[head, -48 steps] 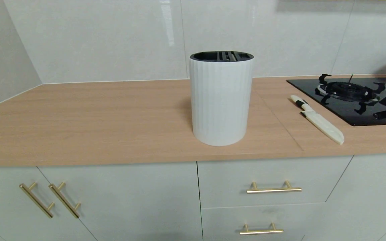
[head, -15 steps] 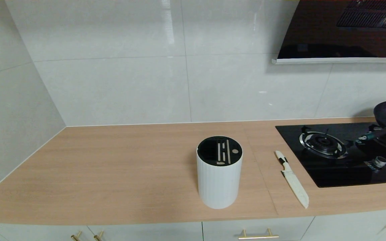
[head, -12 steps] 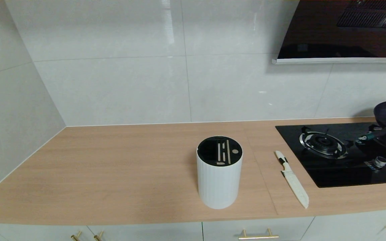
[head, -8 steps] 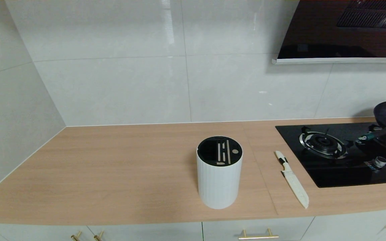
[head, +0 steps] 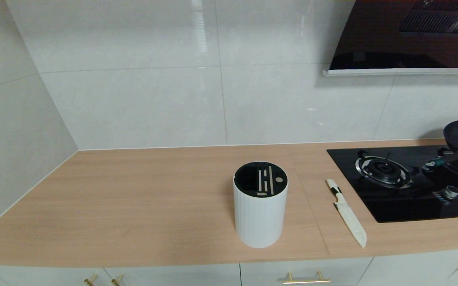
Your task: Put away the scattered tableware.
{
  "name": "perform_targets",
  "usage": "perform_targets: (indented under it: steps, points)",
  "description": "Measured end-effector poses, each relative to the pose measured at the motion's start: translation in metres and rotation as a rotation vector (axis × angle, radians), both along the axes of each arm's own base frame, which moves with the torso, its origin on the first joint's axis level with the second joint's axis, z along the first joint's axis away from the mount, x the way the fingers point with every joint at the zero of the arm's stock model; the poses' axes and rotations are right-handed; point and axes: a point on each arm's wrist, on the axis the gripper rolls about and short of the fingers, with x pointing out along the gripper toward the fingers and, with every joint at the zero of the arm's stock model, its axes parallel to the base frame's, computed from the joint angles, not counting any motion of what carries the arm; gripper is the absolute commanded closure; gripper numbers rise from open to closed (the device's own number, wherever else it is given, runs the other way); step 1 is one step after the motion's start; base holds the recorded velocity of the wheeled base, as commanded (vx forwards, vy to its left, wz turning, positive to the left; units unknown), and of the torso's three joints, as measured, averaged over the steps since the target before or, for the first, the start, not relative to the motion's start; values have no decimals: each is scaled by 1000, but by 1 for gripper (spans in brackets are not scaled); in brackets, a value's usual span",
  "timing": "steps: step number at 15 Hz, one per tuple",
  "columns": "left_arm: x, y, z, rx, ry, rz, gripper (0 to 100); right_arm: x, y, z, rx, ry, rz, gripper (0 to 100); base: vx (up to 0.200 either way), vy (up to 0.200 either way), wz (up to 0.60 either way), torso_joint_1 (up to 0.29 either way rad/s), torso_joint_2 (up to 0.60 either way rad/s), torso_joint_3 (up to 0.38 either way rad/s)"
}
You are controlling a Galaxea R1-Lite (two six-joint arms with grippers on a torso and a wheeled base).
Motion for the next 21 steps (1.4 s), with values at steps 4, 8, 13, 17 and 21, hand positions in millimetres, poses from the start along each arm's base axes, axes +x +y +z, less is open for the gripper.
perform_targets:
  steps: [4, 8, 13, 17, 21]
  points:
    - [0, 0, 0, -20, -1, 0, 0, 29, 1, 58, 8, 117, 53, 0, 0, 0, 0, 0, 0, 0]
    - [0, 0, 0, -20, -1, 1, 0, 101, 5, 100, 10, 314, 85, 0, 0, 0, 0, 0, 0, 0]
    - [0, 0, 0, -21, -1, 2, 0, 219, 14, 97, 3, 486, 105, 0, 0, 0, 0, 0, 0, 0]
    - [0, 0, 0, -23, -1, 4, 0, 302, 22, 51, -9, 606, 102, 0, 0, 0, 0, 0, 0, 0]
    - [0, 0, 0, -22, -1, 3, 0, 336, 28, -1, -20, 744, 107, 0, 0, 0, 0, 0, 0, 0]
